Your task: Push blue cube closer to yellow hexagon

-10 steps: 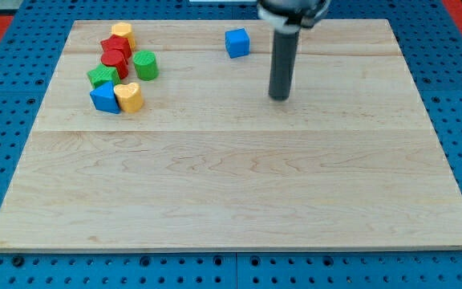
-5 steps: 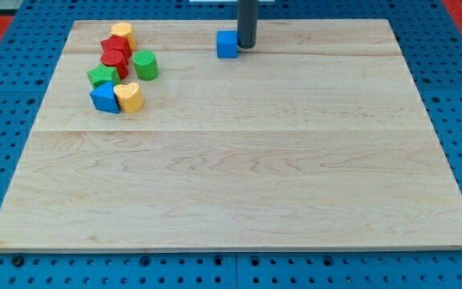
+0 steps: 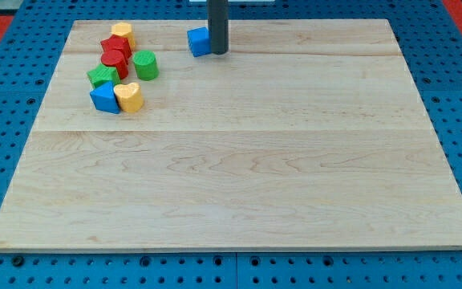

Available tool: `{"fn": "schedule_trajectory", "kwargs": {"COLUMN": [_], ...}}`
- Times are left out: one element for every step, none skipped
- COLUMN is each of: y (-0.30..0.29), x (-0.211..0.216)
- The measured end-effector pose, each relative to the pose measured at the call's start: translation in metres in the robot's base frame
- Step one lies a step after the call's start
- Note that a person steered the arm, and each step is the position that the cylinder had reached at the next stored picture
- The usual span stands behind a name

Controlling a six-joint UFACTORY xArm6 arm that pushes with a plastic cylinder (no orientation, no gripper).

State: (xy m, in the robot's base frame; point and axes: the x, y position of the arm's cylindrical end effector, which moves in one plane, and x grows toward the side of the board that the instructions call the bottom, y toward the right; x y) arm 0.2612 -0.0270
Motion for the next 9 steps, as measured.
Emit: {"fn": "schedule_trajectory", "kwargs": {"y": [-0.011, -0.01, 0.008, 0.024, 0.016, -0.006, -0.03, -0.043, -0.054], "x": [0.0, 0.0, 0.0, -0.009, -0.014, -0.014, -0.014, -0.014, -0.014]}}
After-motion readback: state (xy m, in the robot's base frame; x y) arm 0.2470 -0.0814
